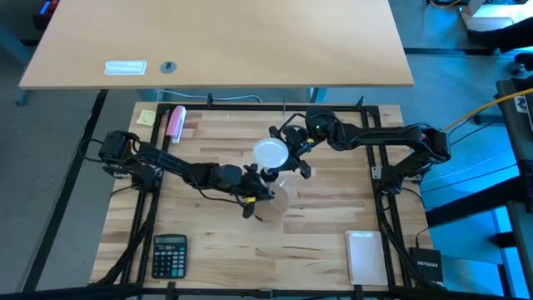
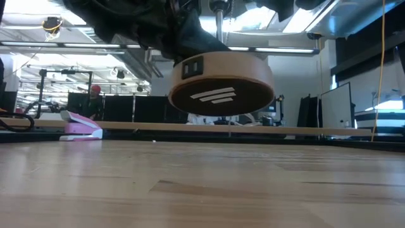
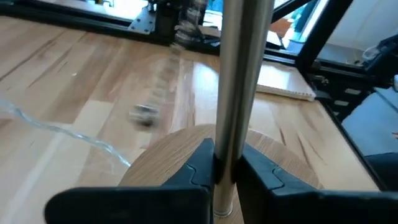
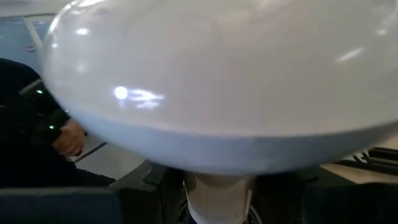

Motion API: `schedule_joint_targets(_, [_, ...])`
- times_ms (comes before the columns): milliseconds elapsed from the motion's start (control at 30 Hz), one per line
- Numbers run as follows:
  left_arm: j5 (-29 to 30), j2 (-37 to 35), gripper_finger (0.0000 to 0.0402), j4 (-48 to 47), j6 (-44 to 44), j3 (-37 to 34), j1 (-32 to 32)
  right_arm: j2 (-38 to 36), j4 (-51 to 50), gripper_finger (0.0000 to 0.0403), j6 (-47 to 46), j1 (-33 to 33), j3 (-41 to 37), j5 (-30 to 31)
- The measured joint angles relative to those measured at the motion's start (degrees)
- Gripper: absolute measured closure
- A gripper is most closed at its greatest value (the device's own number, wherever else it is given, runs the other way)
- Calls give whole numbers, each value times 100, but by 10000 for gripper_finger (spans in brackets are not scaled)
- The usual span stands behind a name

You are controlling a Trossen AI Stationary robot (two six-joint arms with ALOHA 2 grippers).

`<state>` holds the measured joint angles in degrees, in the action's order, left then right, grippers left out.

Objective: Screw lightbulb
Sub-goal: Insert the white lightbulb into the lamp

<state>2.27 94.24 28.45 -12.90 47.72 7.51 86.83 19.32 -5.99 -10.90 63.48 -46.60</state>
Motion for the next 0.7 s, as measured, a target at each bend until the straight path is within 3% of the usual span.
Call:
schedule_joint_targets(267, [1106,-31,375,-1656,-21,660,38,2,-193,239,90,0,-10,547])
schedule_joint_targets(433, [1944,-39,375,-2175,-54,897,137,-55,-505,240,363,7,-6,1042])
schedule_joint_targets(700, [3103,-39,375,-2440,-674,897,181,-158,-662,240,646,26,-10,2367])
